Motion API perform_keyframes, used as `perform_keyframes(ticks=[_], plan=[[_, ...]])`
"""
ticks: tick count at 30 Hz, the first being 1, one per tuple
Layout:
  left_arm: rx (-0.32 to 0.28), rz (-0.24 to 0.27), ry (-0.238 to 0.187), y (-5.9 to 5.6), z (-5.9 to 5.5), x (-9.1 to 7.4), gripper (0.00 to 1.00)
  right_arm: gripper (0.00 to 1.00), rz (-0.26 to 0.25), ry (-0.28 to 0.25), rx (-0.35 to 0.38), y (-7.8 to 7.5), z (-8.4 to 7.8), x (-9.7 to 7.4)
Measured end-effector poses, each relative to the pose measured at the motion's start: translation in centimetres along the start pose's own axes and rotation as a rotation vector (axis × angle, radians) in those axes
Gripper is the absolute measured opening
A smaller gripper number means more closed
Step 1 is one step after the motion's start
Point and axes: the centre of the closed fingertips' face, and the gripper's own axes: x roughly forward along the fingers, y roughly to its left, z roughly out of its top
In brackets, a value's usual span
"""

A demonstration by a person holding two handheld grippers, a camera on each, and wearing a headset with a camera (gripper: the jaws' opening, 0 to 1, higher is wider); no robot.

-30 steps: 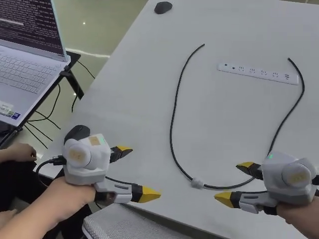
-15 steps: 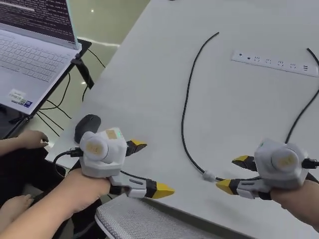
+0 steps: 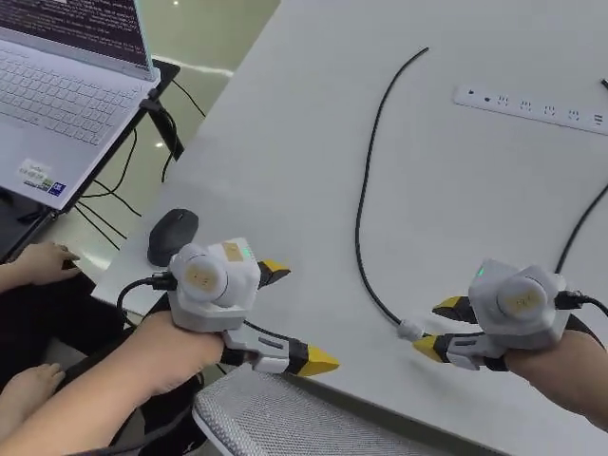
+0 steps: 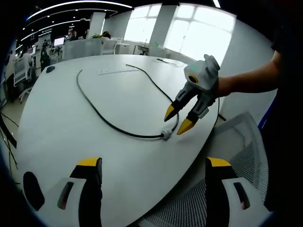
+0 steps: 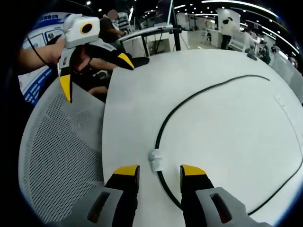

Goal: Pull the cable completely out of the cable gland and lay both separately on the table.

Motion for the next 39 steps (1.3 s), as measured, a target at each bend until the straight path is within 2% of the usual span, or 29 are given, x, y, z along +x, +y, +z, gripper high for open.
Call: perform_keyframes(ticks=[3, 9, 12, 16, 24, 31, 37, 39], plan=[[0.004, -0.006, 0.009, 0.1, -0.1, 0.3, 0.9, 0.28, 0.008, 0.019, -0.021, 0.1, -0.3, 0.4], [0.046, -0.007, 0.045, 0.5, -0.7, 0.6, 0.89, 0.21, 0.021, 0.027, -0.011, 0.1, -0.3, 0.8], [0.084, 0.001, 0.088, 0.9, -1.4, 0.7, 0.89, 0.17, 0.029, 0.043, -0.017, 0.1, -0.4, 1.1], [0.093, -0.002, 0.099, 1.0, -1.5, 0.6, 0.89, 0.15, 0.038, 0.05, -0.02, 0.1, -0.4, 1.4], [0.191, 0.001, 0.159, 1.4, -1.9, 0.7, 0.89, 0.09, 0.061, 0.074, -0.044, 0.4, -0.5, 1.9], [0.216, -0.01, 0.174, 1.4, -2.3, 0.7, 0.89, 0.08, 0.055, 0.085, -0.062, 0.3, -0.4, 2.0], [0.234, -0.019, 0.185, 1.0, -2.4, 0.8, 0.88, 0.07, 0.066, 0.074, -0.013, 0.6, -0.1, 1.3], [0.243, -0.022, 0.18, 0.9, -2.0, 0.8, 0.88, 0.07, 0.064, 0.067, -0.014, 0.6, 0.1, 0.9]])
